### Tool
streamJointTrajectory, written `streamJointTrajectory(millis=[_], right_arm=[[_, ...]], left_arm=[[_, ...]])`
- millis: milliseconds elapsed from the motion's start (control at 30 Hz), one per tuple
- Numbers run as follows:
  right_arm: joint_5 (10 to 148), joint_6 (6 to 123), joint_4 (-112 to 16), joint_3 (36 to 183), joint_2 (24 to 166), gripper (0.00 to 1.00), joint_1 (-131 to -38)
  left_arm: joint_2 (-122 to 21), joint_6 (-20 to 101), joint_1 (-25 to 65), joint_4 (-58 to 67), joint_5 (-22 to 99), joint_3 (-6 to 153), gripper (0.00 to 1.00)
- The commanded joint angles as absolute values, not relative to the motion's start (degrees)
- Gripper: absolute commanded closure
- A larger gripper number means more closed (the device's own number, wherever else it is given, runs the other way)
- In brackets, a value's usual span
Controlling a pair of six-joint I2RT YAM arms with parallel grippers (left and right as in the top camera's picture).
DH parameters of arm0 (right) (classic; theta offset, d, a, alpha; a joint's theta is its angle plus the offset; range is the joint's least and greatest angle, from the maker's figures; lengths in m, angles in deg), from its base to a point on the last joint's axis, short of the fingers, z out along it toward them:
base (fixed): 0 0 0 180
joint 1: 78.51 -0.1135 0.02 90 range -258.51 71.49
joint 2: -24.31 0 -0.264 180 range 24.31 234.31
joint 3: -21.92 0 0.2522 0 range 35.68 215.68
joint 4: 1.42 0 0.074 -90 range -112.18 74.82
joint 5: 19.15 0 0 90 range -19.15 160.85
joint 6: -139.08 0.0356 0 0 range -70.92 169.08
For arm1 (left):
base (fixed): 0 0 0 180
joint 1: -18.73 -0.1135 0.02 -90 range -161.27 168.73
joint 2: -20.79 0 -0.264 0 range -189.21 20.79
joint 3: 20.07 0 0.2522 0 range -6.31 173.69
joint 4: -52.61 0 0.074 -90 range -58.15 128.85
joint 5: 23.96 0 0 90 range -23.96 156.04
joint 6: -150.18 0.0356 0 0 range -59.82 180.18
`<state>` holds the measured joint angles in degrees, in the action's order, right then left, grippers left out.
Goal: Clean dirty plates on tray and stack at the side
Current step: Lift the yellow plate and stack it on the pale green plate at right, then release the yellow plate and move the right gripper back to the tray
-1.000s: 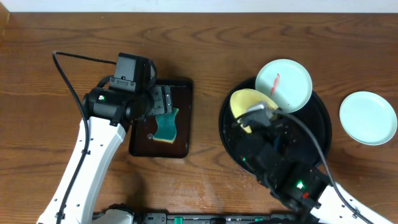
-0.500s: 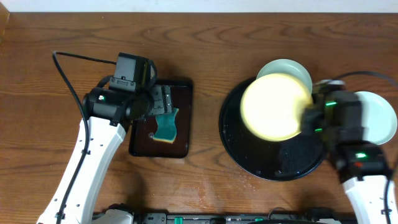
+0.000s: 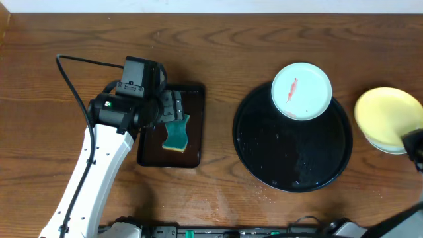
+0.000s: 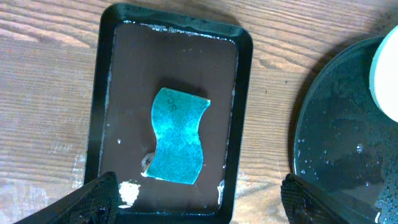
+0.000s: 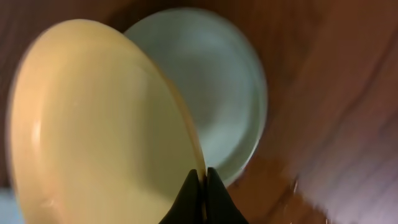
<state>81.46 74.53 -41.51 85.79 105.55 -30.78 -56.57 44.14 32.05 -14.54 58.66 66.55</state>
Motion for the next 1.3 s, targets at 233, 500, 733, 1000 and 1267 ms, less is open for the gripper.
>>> streamJointTrajectory(millis=[233,500,733,1000,1267], right_arm=[[90.44,71.27,-33.96,87.06,111.8,0.47,-29.23],[103.54,68.83,-35.78,90.33,94.64,0.32,-43.46],[102.18,63.08,-40.89,90.33,76.65,0.01,-64.81],[102.79,63.36,-46.31,90.31,68.02,0.01,-76.88],[99.54,62.01,-50.79,89.9,66.55,0.01,-77.16]], left_arm=[[-56.42,44.71,32.03,-14.65,58.51,67.82,0.16],[-56.42,44.71,32.03,-14.65,58.53,67.82,0.16],[-56.42,44.71,32.03,-14.65,58.53,67.82,0.16],[-56.42,44.71,32.03,-14.65,58.51,67.82,0.16],[-56.42,44.69,32.03,-14.65,58.53,67.82,0.16]])
